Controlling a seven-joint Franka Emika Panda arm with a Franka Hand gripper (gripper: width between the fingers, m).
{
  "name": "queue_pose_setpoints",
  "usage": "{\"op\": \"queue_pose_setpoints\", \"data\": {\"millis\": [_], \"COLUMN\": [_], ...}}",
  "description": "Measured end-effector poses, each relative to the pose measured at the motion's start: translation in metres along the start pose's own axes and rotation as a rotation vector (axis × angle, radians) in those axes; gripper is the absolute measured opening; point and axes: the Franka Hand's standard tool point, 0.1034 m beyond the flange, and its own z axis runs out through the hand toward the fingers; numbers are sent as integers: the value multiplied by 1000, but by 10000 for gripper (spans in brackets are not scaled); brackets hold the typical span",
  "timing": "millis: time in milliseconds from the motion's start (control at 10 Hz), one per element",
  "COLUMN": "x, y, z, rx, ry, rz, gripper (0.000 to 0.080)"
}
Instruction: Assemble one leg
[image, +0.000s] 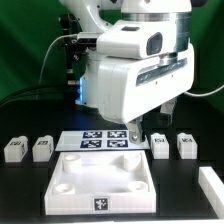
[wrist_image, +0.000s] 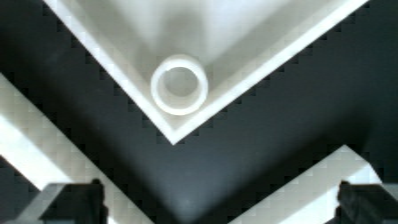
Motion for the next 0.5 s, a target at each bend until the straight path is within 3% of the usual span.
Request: {"op": "queue_pose_setpoints", "data": {"millis": [500], "x": [0], "y": [0], "z": [0], "rx": [0], "ry": [0], "rz": [0], "gripper": [649]}}
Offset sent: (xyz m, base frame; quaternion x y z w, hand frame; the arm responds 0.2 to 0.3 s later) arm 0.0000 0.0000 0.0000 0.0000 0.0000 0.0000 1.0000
